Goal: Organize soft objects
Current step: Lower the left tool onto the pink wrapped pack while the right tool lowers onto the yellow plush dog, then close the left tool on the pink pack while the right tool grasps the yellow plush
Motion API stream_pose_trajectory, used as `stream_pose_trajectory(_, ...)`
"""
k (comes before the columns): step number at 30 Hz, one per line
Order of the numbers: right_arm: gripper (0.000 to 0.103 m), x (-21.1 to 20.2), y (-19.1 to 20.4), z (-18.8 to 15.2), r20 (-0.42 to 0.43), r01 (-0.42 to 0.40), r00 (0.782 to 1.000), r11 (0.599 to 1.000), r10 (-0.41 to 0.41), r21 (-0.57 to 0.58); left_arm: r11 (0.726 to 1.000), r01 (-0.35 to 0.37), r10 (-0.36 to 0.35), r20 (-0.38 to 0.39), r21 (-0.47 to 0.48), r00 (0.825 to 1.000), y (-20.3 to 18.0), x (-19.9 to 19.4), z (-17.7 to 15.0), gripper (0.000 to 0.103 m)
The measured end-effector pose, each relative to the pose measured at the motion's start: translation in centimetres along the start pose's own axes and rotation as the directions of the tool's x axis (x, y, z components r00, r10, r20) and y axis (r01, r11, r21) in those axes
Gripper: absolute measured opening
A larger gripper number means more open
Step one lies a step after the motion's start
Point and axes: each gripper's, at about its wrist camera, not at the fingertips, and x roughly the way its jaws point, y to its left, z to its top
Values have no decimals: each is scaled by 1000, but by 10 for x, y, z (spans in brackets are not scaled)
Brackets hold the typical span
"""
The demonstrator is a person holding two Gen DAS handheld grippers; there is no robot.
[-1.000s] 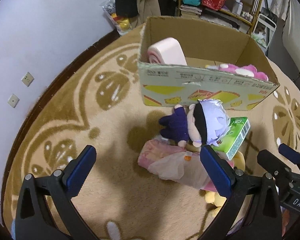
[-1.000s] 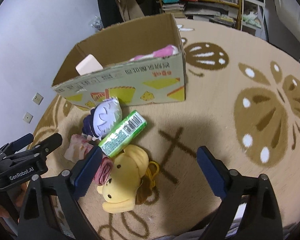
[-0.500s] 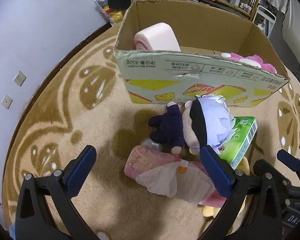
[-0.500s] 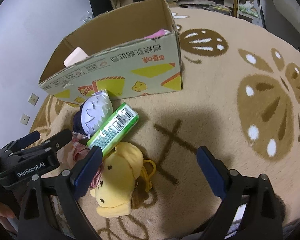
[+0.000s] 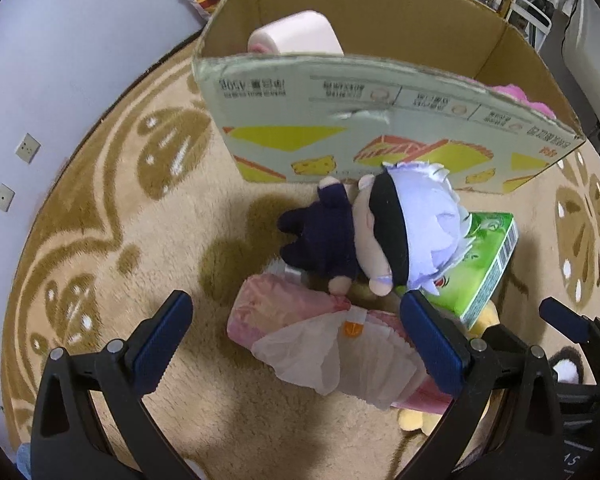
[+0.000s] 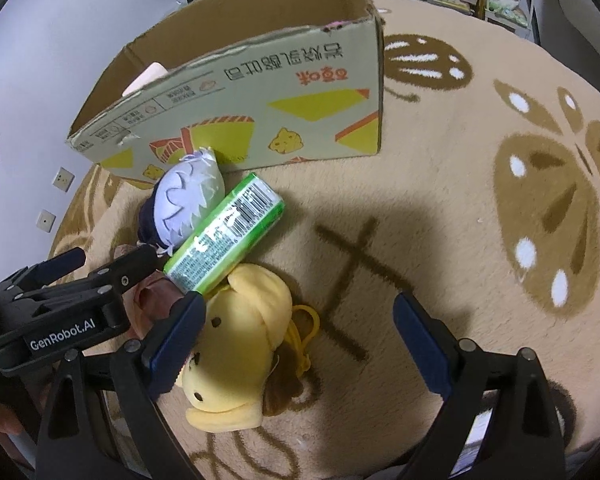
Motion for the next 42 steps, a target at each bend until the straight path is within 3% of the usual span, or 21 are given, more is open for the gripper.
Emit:
stream_pose_trajectory(6,99,4,0,-2,-33,-18,999,1000,18,-3,999,25,-25,-26,-24,999,2,5,-1,102)
stream_pose_trajectory(11,99,11,7,-8,-71,-13,997,999,10,-45,997,72,-74,-101,-30,992,1,22,-3,102)
stream_pose_trajectory(14,99,17,10,-11,-96,-17,995,998,11,-59,999,34,-31,-114,20,993,-9,28,-5,103)
stream_pose_trajectory(17,99,20,11,-11,-109,-23,994,998,16,-55,1000,29,-27,-127,8,992,-9,29,-7,103)
stream_pose_trajectory(22,99,28,16,-13,-142,-44,989,996,33,-74,995,47,-68,-249,-88,966,7,48,-15,101)
stream_pose_trajectory(28,99,36,29,-17,-181,-50,983,991,27,-126,1000,-25,23,-222,-6,975,-2,45,-19,86)
stream_pose_trajectory(36,99,39,33,-19,-176,-44,984,989,19,-144,998,-29,37,-158,54,987,-16,30,-19,59)
stream_pose_trajectory(42,98,42,39,-18,-156,-36,988,986,11,-160,992,-68,79,-105,102,991,-24,20,-22,54)
